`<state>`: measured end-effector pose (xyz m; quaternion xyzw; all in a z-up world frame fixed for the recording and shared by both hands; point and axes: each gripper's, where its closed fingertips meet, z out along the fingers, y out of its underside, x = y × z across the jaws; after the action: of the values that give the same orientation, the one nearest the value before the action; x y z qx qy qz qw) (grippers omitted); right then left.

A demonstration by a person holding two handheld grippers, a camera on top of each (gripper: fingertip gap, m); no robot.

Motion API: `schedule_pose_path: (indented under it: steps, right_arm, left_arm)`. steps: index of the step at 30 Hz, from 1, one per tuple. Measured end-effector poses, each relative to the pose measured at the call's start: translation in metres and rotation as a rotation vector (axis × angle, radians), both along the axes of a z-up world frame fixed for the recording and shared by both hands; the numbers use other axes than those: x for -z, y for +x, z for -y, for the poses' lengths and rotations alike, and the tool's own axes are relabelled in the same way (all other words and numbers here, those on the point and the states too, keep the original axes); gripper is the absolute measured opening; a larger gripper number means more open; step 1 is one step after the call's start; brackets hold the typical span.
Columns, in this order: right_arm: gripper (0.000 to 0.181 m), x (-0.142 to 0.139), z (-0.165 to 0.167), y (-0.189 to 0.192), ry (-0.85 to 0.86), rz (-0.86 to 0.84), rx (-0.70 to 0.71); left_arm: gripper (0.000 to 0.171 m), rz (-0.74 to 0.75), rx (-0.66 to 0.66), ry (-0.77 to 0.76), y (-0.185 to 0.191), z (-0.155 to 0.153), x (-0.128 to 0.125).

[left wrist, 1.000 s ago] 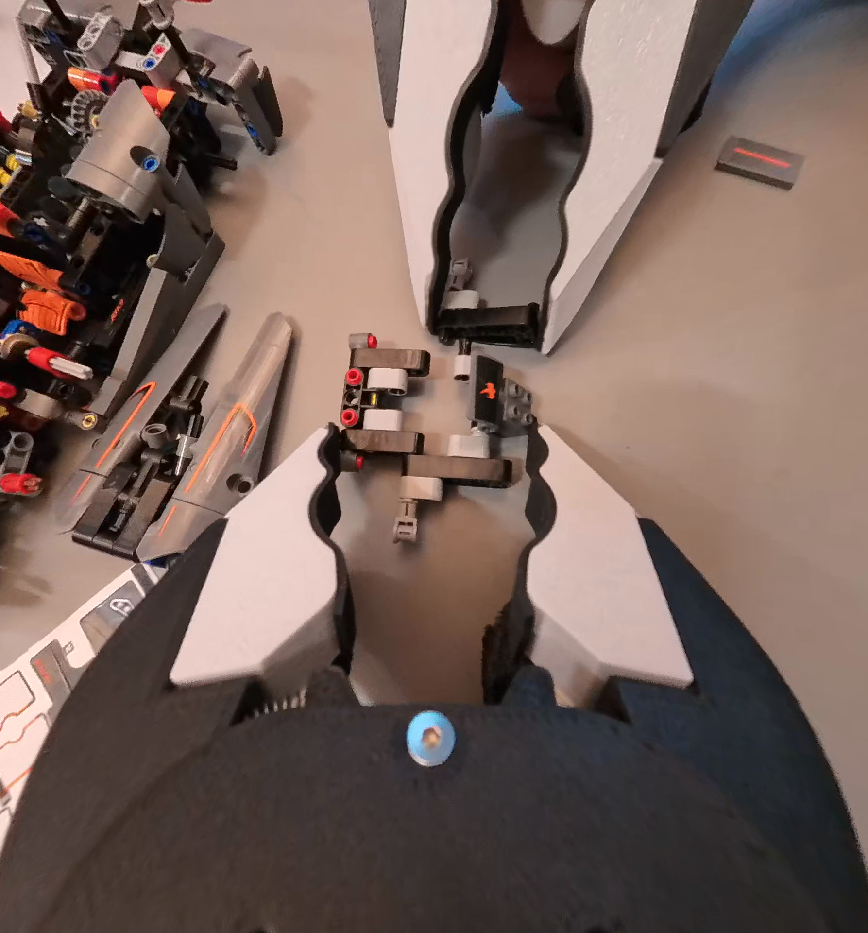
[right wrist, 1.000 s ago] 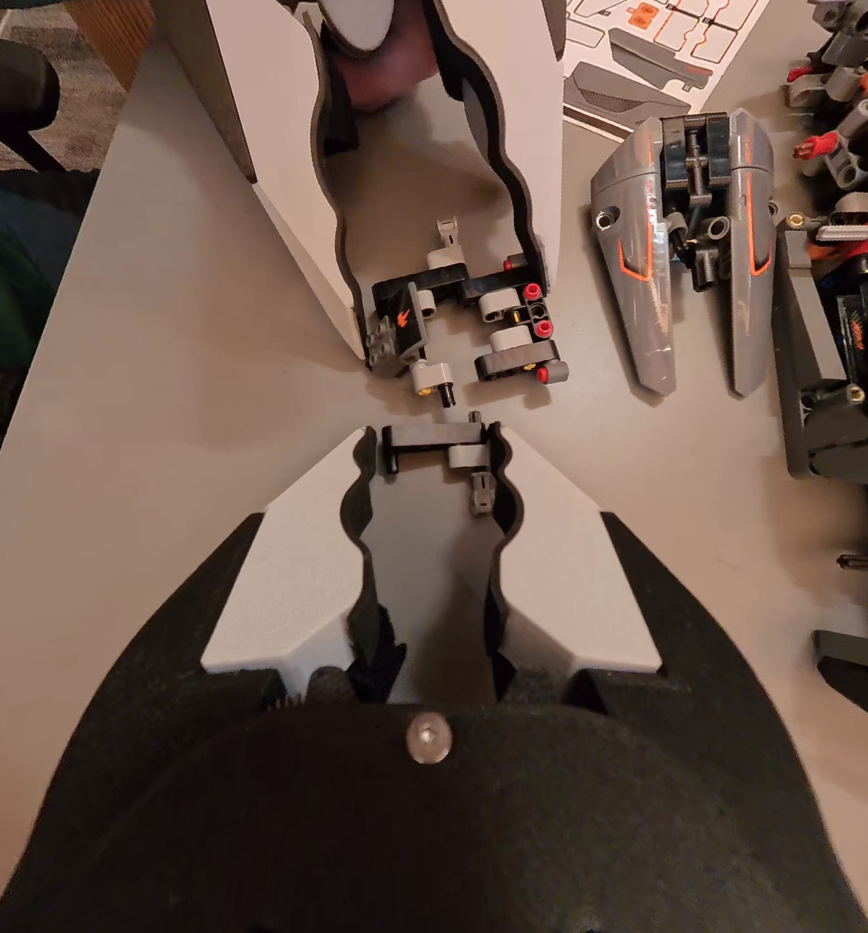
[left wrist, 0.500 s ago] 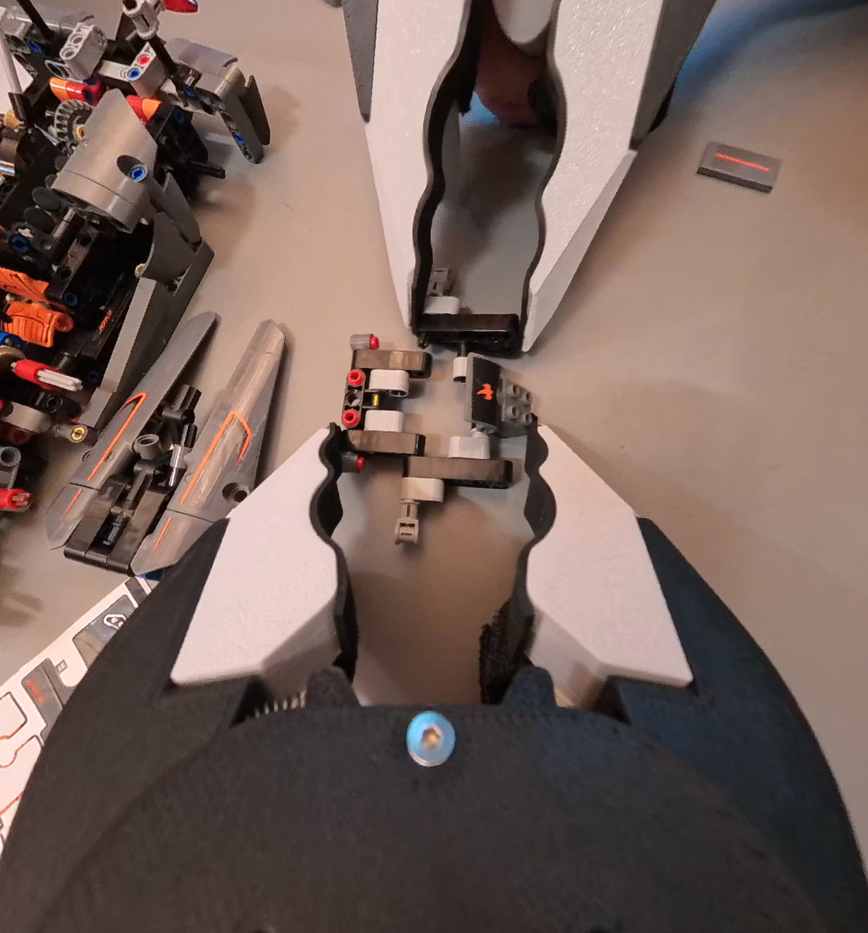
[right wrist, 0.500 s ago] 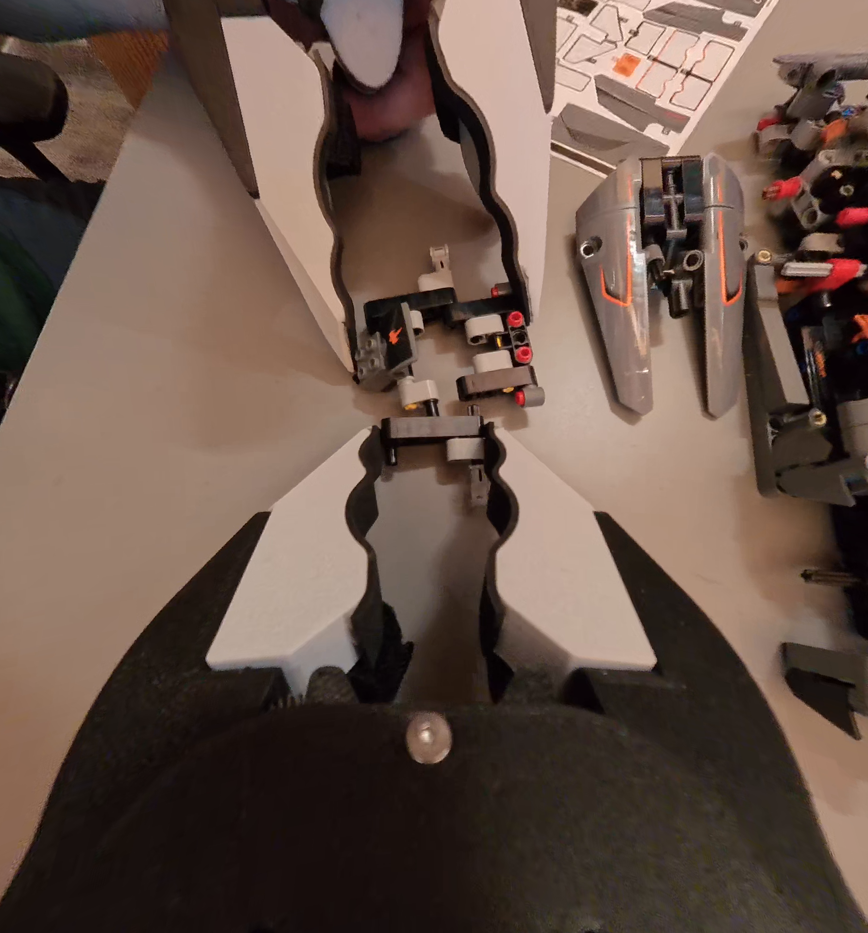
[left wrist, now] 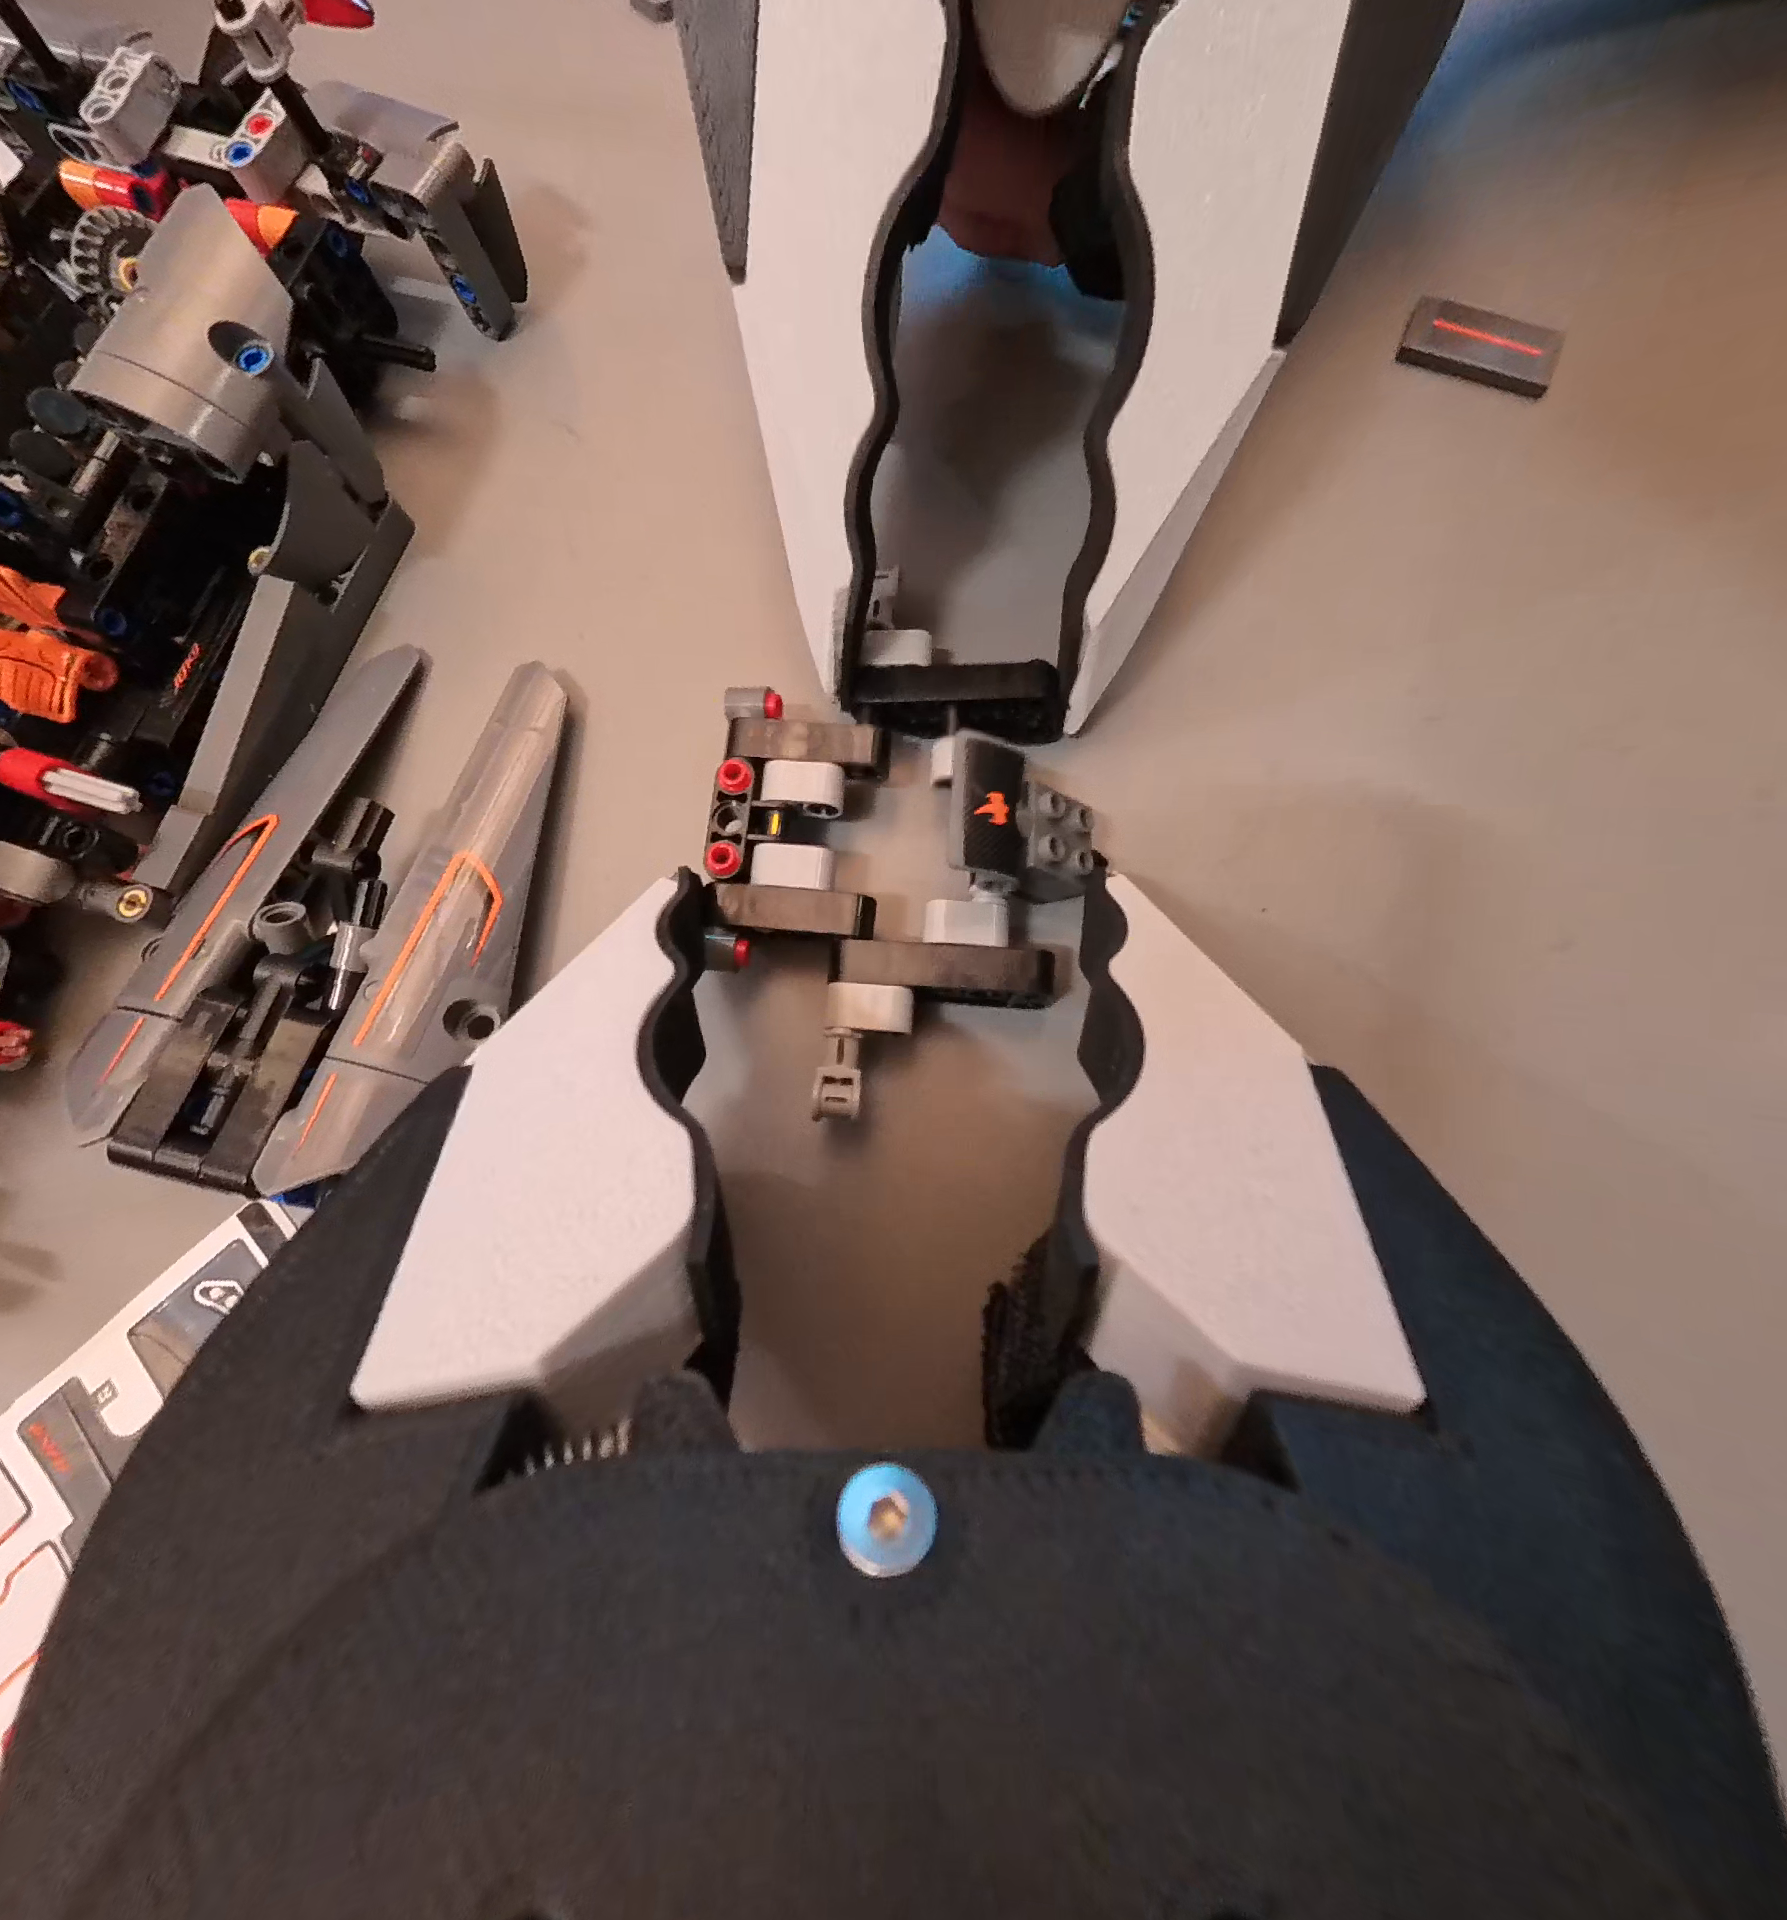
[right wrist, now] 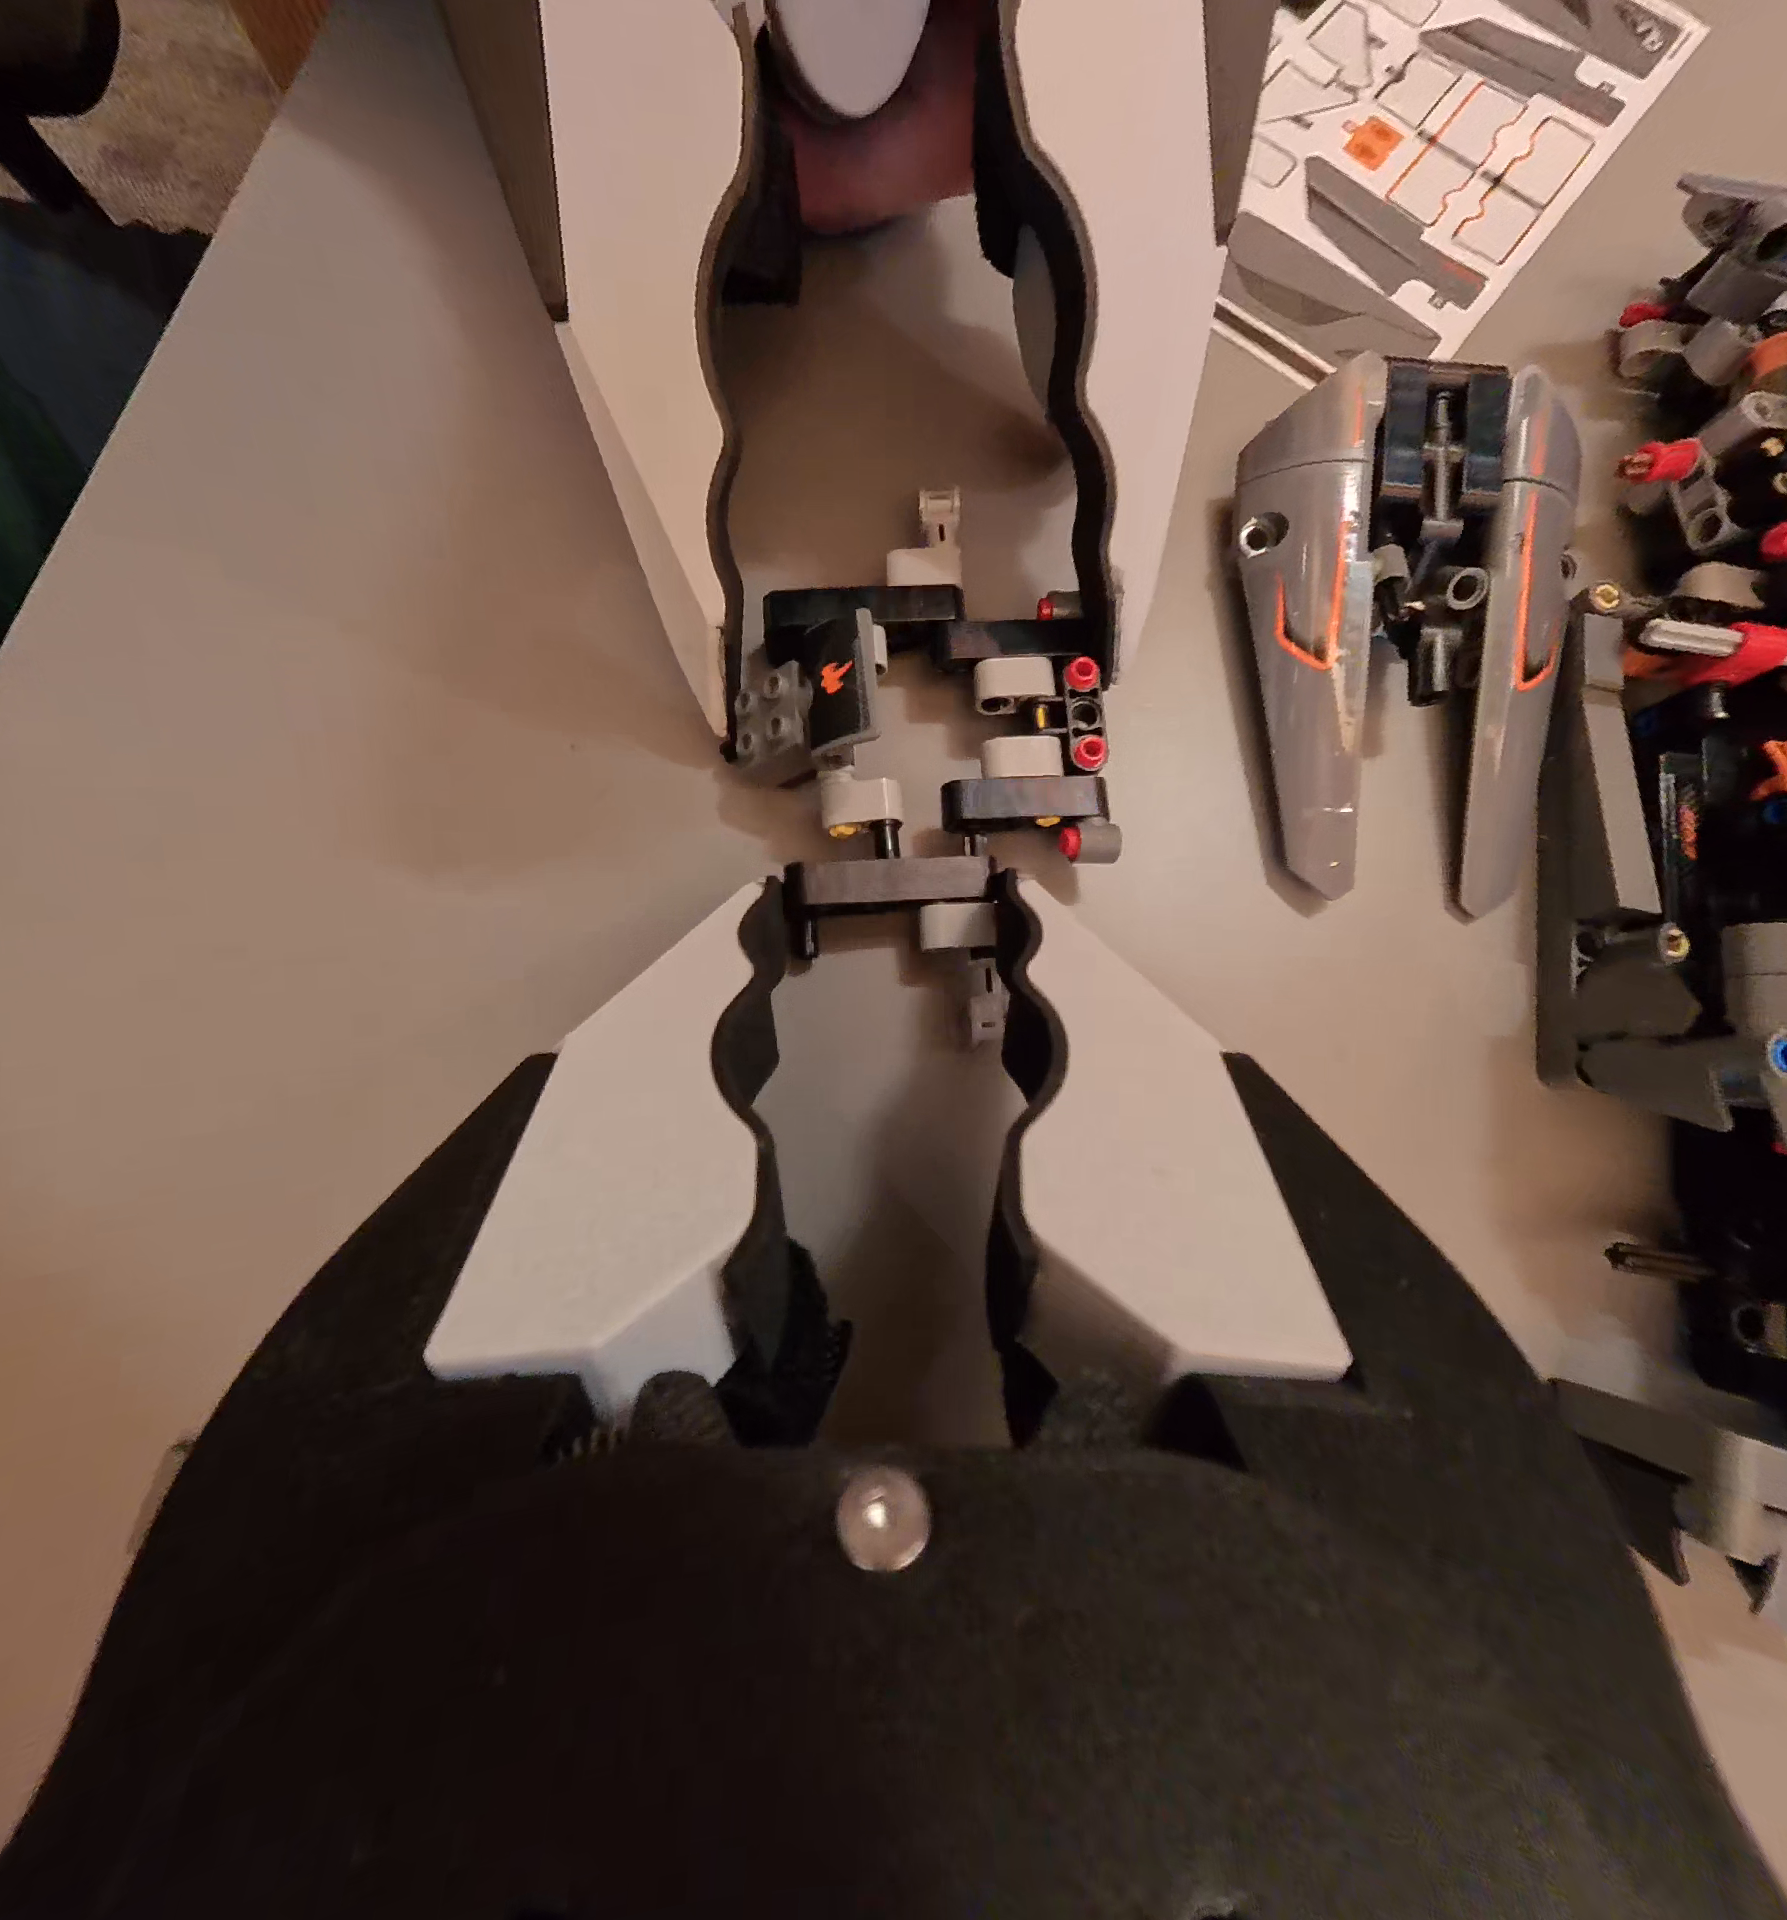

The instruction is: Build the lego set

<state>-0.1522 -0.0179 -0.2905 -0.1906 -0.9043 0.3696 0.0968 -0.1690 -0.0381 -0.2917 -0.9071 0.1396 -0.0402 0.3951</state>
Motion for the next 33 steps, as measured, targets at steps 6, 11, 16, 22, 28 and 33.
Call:
schedule_pose_path:
  steps: [6, 11, 16, 22, 28, 33]
  right_arm:
    - [0.038, 0.001, 0.001, -0.001, -0.015, -0.007, 0.023]
    - [0.038, 0.000, 0.001, -0.003, -0.012, -0.025, 0.054]
    - [0.038, -0.001, 0.002, -0.003, 0.013, -0.041, 0.072]
    - [0.039, 0.001, 0.000, -0.003, 0.027, -0.021, 0.100]
    - [0.048, -0.004, -0.004, -0.003, 0.021, -0.035, 0.122]
    - [0.034, -0.016, -0.010, 0.005, 0.006, -0.024, 0.140]
  left_arm:
    - [0.071, -0.002, 0.000, 0.000, 0.000, 0.000, 0.000]
    - [0.071, -0.011, -0.004, -0.001, 0.000, 0.000, 0.001]
    - [0.071, -0.013, -0.001, -0.002, 0.000, 0.000, 0.001]
    - [0.071, -0.002, -0.015, 0.012, -0.002, 0.000, -0.002]
    - [0.073, -0.138, -0.063, 0.056, -0.006, 0.003, -0.013]
    - [0.048, -0.176, -0.111, 0.139, 0.014, 0.001, -0.044]
